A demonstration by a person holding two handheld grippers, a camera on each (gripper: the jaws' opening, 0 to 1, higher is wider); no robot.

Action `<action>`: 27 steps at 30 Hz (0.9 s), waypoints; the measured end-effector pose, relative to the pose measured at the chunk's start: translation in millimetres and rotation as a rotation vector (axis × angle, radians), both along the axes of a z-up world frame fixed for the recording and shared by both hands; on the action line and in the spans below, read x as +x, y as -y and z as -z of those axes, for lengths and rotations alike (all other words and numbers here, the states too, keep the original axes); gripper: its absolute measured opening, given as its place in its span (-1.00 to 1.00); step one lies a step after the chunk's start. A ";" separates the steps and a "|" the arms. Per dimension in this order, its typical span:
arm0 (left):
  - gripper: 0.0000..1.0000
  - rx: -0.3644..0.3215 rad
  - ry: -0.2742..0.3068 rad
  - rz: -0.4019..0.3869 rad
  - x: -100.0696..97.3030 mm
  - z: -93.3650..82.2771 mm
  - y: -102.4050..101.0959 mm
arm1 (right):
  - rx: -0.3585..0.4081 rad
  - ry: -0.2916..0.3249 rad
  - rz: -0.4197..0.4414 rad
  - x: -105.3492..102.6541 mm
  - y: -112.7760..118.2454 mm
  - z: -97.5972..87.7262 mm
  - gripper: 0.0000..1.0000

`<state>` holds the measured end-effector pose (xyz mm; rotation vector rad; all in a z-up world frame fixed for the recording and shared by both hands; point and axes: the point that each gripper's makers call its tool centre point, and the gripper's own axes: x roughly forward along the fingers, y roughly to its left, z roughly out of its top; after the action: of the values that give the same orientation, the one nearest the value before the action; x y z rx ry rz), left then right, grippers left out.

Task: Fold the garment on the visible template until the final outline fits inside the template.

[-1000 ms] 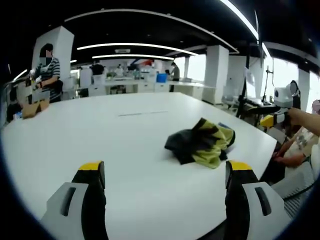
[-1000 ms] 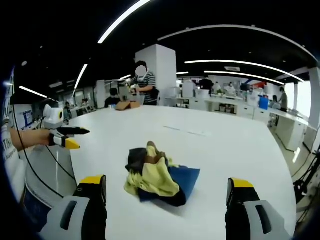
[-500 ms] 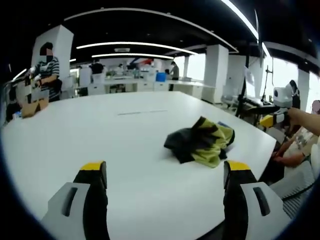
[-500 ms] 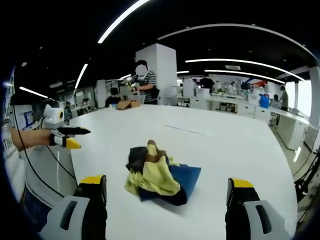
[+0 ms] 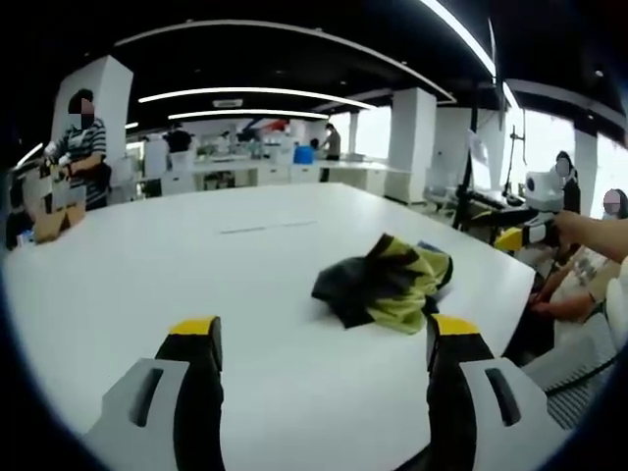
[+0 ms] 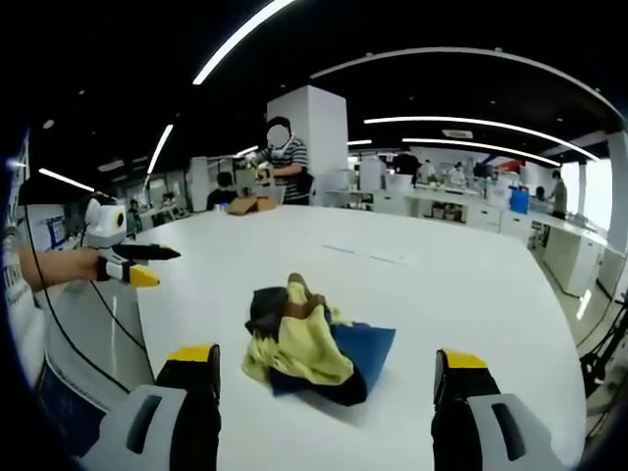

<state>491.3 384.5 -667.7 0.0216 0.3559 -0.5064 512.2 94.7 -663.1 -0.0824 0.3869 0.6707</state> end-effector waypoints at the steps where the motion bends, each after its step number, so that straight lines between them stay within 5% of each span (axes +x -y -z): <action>1: 0.61 -0.001 0.000 0.004 0.2 0.0 1.0 | 0.003 -0.004 0.001 0.8 -0.1 0.8 0.72; 27: 0.08 -0.045 -0.016 0.143 27.8 10.6 52.7 | -0.028 -0.036 -0.036 44.0 -13.1 19.1 -0.34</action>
<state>519.0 331.8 -678.3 -0.0006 0.3606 -0.6565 556.2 107.7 -682.2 -0.1045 0.4302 0.7025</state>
